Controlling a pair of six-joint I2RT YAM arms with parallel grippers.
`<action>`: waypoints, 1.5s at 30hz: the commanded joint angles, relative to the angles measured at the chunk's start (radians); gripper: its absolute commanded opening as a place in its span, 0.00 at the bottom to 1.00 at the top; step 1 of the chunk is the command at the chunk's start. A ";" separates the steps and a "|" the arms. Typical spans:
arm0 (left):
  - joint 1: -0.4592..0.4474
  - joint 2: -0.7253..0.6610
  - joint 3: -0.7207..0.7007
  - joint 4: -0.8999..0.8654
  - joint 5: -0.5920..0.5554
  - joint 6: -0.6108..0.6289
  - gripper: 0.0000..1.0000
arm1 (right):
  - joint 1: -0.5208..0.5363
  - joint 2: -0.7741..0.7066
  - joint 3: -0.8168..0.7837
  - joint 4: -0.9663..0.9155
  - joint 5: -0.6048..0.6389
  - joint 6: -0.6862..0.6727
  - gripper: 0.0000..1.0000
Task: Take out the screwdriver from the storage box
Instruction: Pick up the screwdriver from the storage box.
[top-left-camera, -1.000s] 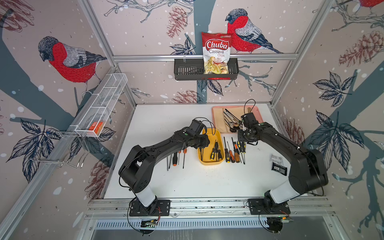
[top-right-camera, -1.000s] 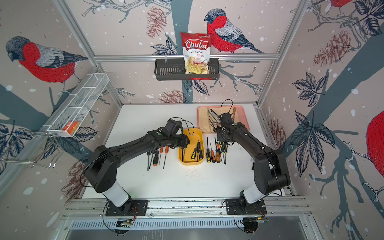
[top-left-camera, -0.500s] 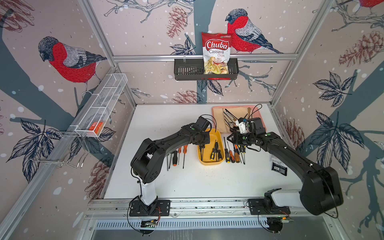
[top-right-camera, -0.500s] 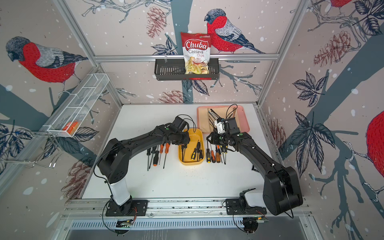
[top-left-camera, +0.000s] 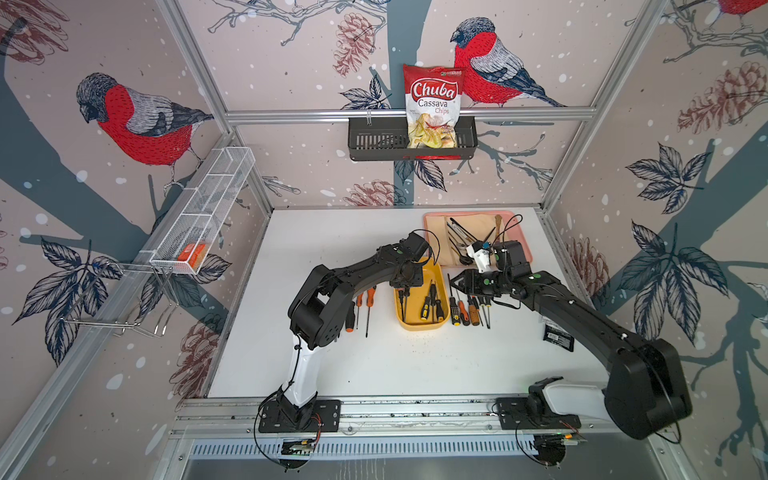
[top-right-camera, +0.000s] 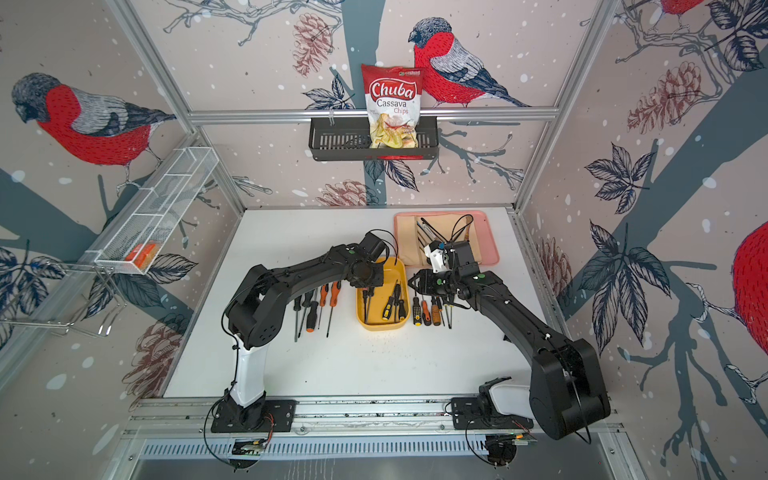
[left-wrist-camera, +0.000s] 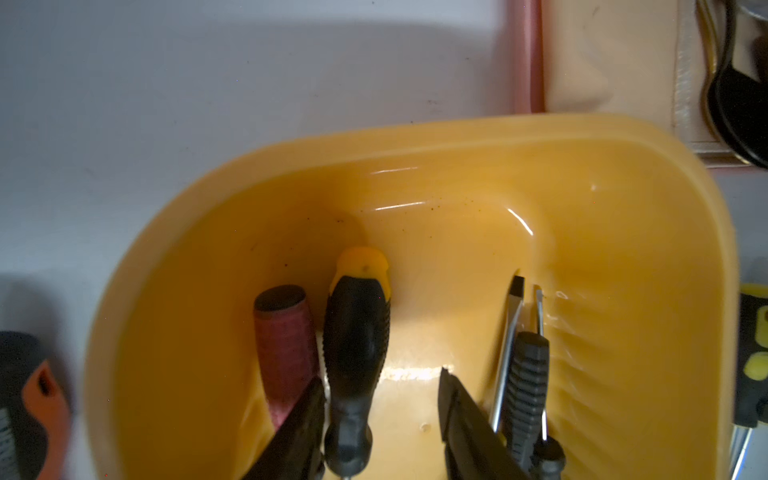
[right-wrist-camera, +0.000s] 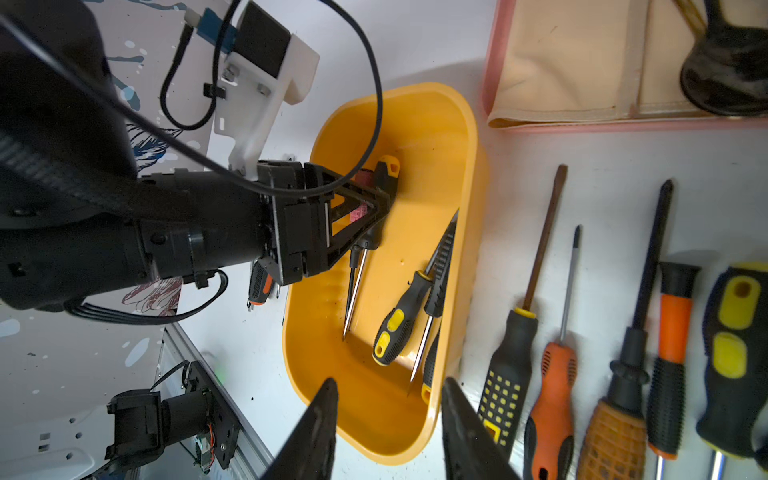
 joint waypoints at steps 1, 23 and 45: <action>-0.002 0.023 0.018 -0.031 -0.024 0.016 0.44 | 0.000 -0.005 -0.005 0.028 -0.014 0.002 0.42; -0.002 0.028 0.041 -0.043 0.018 0.060 0.18 | -0.011 -0.005 -0.025 0.046 -0.003 0.019 0.41; 0.043 -0.302 -0.131 -0.087 0.009 0.072 0.18 | 0.070 0.085 0.049 0.082 -0.003 0.053 0.40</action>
